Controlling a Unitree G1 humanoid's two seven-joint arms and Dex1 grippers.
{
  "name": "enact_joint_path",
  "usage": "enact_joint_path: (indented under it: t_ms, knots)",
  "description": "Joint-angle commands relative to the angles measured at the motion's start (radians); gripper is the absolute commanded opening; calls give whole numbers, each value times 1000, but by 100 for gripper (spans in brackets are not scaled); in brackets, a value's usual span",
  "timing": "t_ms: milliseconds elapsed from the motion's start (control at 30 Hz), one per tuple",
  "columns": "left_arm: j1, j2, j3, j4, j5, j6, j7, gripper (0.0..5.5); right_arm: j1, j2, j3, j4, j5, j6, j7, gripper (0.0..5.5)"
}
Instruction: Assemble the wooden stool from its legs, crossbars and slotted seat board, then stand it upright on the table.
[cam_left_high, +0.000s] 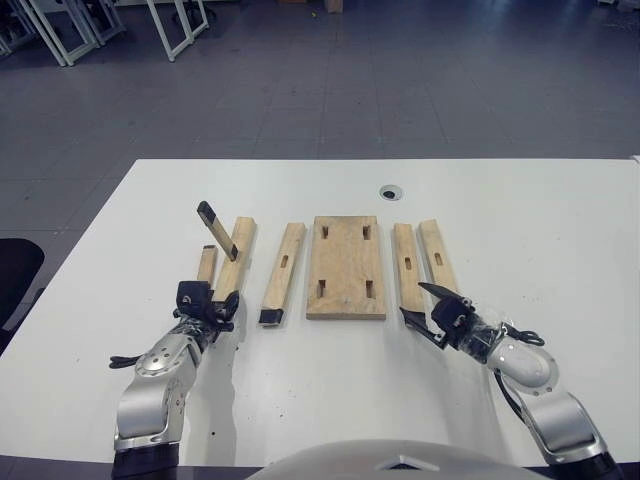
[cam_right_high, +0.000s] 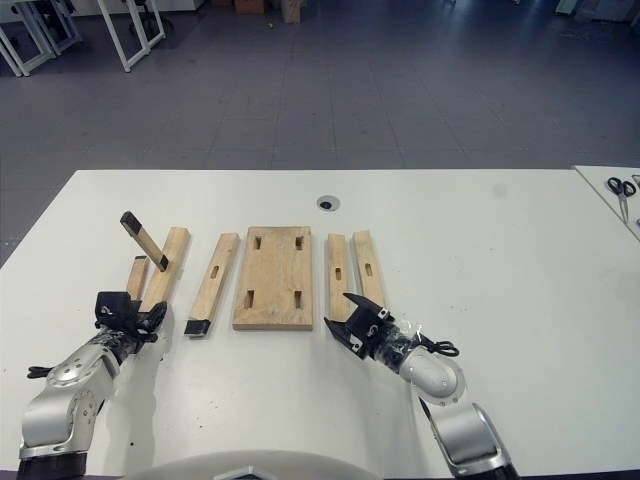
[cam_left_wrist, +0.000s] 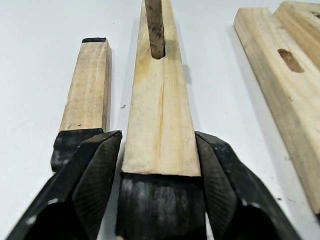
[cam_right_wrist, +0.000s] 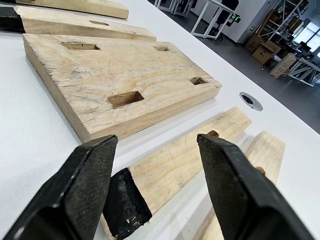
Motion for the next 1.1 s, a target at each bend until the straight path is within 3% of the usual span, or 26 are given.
enact_joint_path:
  t_ms: [33, 167, 267, 367, 500, 600, 800, 1100]
  knots:
    - [-9, -2, -16, 35, 18, -11, -5, 258, -8, -11, -13, 3, 7, 6, 8, 294]
    - [-30, -1, -19, 47, 1, -15, -23, 204, -7, -6, -20, -2, 12, 13, 3, 294]
    - [-63, -16, 0, 36, -33, -27, -34, 203, -41, 45, -88, -38, 121, 100, -16, 294]
    - [-168, -50, 53, 4, -136, -76, -65, 203, -139, 130, -212, -80, 368, 319, -47, 346]
    - [-269, -45, 67, -20, -232, -79, -129, 203, -232, 156, -291, -90, 563, 537, -83, 411]
    - [-334, -52, 85, -91, -455, 36, -207, 203, -321, 178, -360, -73, 754, 724, -115, 455]
    - [-427, 35, 40, -157, -862, 334, -362, 203, -450, 152, -438, -11, 1140, 993, -64, 456]
    - [-442, 123, -50, -167, -1049, 500, -516, 203, -577, 132, -460, 17, 1621, 1053, -145, 456]
